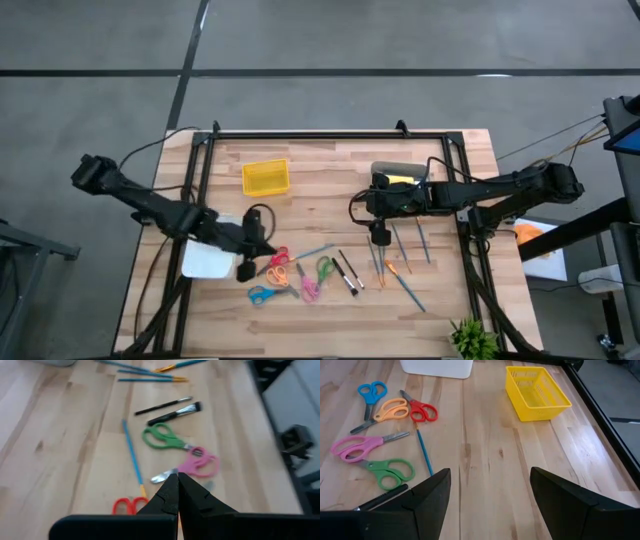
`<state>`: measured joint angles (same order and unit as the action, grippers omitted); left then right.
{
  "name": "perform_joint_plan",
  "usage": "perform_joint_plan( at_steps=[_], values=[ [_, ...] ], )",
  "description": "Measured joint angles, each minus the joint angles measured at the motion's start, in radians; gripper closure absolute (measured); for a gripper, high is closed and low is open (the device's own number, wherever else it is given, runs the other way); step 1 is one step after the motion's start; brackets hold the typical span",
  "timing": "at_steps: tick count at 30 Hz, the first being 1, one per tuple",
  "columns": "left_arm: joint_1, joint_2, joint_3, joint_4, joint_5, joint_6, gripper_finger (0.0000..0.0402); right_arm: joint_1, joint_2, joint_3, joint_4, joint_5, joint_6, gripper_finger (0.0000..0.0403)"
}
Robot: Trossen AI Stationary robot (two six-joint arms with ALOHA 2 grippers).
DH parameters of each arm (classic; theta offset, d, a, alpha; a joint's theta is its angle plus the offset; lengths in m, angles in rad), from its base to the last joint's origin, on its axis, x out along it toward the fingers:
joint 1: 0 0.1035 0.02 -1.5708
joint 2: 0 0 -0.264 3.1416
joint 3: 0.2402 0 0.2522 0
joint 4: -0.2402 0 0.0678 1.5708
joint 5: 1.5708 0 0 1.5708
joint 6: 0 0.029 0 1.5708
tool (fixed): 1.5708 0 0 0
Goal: Pick & Place Paint Supplies
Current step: Put the blue paintbrush into the white bin
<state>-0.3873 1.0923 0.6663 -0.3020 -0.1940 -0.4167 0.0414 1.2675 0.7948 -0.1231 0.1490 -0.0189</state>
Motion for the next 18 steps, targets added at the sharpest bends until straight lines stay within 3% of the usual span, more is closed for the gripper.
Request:
perform_joint_plan(
  at_steps=[11, 14, 18],
  values=[
    [0.109, 0.194, 0.074, 0.012, 0.002, 0.0, 0.0395, 0.0, 0.0, 0.0, 0.0, 0.0, 0.0, 0.0133],
    [0.112, 0.221, 0.082, 0.03, 0.011, 0.026, 0.0366, 0.0, 0.0, 0.0, 0.0, 0.0, 0.0, 0.0133],
    [0.114, 0.26, 0.081, 0.142, 0.129, 0.111, 0.031, 0.0, 0.0, 0.0, 0.001, 0.0, 0.0, 0.0133]
  ],
)
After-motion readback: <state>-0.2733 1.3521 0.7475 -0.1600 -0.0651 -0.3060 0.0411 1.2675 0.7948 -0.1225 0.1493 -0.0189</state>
